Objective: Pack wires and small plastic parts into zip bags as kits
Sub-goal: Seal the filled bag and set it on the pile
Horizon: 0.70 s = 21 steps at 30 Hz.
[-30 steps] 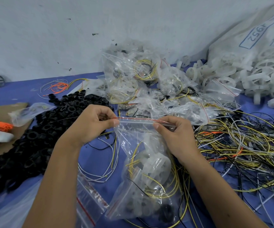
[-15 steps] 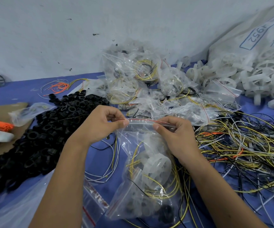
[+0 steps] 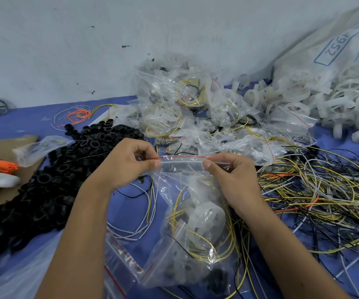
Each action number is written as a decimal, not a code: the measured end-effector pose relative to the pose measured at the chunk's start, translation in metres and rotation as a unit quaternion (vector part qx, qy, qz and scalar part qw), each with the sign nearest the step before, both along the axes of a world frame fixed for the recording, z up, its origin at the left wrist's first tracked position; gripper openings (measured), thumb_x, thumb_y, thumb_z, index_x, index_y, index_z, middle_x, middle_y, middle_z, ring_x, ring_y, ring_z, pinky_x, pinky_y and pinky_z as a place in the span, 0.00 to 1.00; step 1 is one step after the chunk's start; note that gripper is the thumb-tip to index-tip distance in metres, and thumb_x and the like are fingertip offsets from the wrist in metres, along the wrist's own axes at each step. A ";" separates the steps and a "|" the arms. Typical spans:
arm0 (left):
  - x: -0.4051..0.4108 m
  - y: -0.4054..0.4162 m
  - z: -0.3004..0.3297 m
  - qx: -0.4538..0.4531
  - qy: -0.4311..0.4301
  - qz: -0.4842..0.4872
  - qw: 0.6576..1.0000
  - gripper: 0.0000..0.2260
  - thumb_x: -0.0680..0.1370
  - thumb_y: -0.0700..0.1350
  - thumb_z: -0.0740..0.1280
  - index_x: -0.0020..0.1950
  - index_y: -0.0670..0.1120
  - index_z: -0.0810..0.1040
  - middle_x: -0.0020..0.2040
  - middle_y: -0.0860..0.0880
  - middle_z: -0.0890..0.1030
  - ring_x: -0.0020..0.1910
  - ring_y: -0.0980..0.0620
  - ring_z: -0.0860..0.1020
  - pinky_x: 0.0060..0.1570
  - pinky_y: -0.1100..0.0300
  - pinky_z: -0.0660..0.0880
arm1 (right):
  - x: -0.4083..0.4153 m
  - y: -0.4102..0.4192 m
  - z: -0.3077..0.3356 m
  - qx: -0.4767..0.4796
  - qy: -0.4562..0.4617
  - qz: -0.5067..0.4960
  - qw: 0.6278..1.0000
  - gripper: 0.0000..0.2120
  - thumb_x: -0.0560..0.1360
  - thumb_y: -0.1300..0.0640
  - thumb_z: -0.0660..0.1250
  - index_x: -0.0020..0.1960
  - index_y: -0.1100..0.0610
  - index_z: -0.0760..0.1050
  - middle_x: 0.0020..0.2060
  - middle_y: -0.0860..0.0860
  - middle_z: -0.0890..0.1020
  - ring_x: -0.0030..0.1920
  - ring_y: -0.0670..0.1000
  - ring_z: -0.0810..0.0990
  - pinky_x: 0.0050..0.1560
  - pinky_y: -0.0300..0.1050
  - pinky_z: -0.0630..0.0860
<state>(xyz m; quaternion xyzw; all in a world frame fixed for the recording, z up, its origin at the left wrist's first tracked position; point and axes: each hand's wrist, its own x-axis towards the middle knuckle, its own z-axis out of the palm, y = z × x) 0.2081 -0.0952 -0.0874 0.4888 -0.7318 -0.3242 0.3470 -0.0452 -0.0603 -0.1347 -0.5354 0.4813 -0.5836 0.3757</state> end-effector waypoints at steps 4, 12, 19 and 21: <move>-0.014 -0.001 0.003 -0.012 -0.011 -0.032 0.999 0.05 0.74 0.40 0.78 0.44 0.49 0.86 0.38 0.49 0.84 0.39 0.56 0.79 0.44 0.61 0.76 | 0.000 0.001 0.002 -0.009 0.001 0.016 1.000 0.06 0.74 0.60 0.76 0.41 0.50 0.86 0.35 0.45 0.86 0.35 0.39 0.82 0.35 0.31 0.75; -0.032 0.001 0.006 -0.036 -0.085 -0.038 0.995 0.10 0.72 0.38 0.79 0.36 0.50 0.84 0.32 0.56 0.83 0.32 0.61 0.78 0.37 0.69 0.71 | 0.001 0.000 0.000 -0.022 0.009 0.033 0.999 0.06 0.73 0.60 0.77 0.42 0.48 0.86 0.37 0.47 0.87 0.38 0.43 0.85 0.38 0.36 0.78; -0.058 0.005 0.007 -0.072 -0.121 -0.070 0.988 0.04 0.74 0.41 0.78 0.41 0.47 0.85 0.35 0.54 0.80 0.35 0.60 0.75 0.37 0.70 0.68 | 0.002 0.000 -0.002 -0.048 0.039 0.067 0.996 0.03 0.74 0.59 0.76 0.46 0.52 0.87 0.38 0.50 0.87 0.41 0.51 0.86 0.40 0.46 0.79; -0.061 0.005 0.006 -0.067 -0.106 -0.070 0.990 0.06 0.74 0.40 0.78 0.39 0.45 0.84 0.33 0.53 0.79 0.34 0.58 0.74 0.36 0.66 0.69 | 0.002 0.000 -0.001 -0.042 0.018 0.078 0.996 0.03 0.75 0.59 0.76 0.47 0.52 0.87 0.40 0.49 0.88 0.43 0.49 0.87 0.41 0.41 0.79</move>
